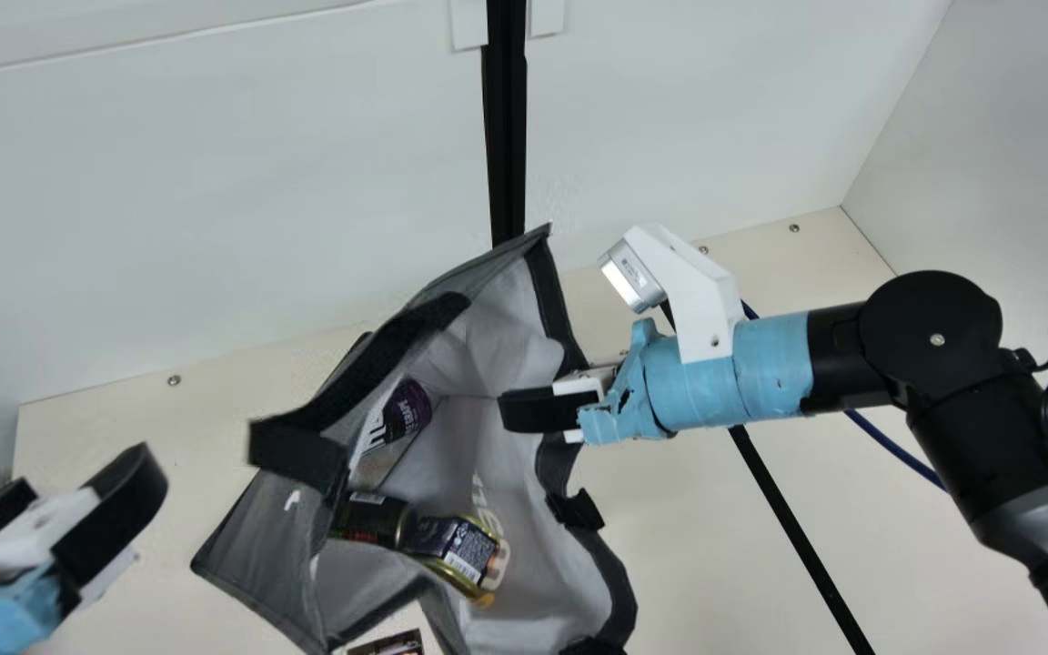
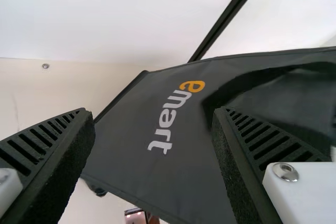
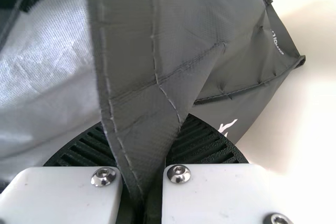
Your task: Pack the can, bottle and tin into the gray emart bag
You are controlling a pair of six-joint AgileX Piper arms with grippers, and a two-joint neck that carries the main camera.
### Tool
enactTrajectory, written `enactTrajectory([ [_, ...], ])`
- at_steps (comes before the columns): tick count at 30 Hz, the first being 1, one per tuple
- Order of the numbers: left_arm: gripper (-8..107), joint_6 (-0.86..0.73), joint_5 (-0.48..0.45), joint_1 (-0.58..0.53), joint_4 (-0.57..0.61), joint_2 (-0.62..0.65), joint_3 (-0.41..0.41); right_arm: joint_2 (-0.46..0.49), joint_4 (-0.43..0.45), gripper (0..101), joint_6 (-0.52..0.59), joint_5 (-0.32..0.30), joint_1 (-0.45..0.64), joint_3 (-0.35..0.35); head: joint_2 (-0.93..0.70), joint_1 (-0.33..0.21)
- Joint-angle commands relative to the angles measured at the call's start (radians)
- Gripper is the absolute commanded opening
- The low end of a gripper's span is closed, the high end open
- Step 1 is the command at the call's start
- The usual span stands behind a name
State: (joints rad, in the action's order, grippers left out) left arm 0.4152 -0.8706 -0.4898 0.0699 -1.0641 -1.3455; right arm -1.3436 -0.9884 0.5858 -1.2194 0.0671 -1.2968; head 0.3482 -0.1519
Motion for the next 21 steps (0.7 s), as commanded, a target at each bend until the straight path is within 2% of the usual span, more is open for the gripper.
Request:
enactTrajectory([
  [1,90,0.017,0.000,0.006,-0.011,0.033,0.030,0.000,0.000,0,0.000,0.000,0.000,0.000,0.001,-0.023],
  [10,90,0.083,-0.085,0.036,-0.116,0.127,0.123,0.000,0.000,0,0.000,0.000,0.000,0.000,0.001,-0.023],
  [21,90,0.187,-0.272,-0.016,-0.390,0.176,0.198,0.000,0.000,0,0.000,0.000,0.000,0.000,0.001,-0.023],
])
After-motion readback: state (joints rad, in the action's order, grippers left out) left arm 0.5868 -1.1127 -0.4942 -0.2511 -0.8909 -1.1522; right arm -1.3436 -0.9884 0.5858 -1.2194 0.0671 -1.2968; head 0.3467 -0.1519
